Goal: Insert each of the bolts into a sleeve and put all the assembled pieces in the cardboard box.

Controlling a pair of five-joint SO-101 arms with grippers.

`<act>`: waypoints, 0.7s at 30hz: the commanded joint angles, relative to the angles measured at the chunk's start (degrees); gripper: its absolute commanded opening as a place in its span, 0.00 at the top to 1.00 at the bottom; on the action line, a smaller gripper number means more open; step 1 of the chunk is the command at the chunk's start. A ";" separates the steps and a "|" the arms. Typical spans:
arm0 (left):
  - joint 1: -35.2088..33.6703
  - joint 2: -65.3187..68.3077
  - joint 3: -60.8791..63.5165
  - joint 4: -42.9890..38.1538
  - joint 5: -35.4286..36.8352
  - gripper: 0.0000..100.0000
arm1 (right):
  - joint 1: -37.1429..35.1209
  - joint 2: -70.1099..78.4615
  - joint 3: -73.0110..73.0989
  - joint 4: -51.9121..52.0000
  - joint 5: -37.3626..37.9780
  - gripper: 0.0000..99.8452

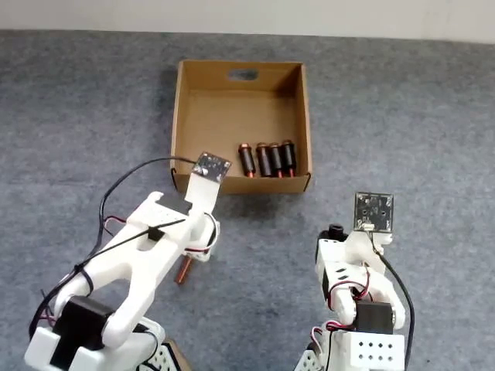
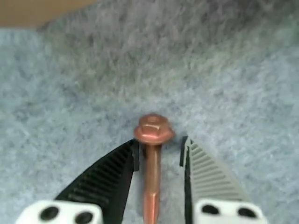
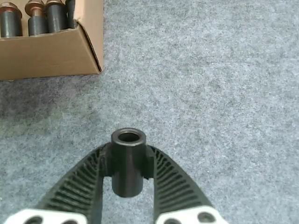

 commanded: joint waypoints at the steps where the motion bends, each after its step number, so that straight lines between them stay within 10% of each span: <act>1: -0.66 -1.98 1.19 -5.54 0.18 0.85 | 0.31 -0.66 -0.31 0.22 -0.09 0.99; 21: -0.31 -1.98 1.80 -5.98 0.18 0.98 | 0.31 -0.66 -0.31 0.22 -0.09 0.99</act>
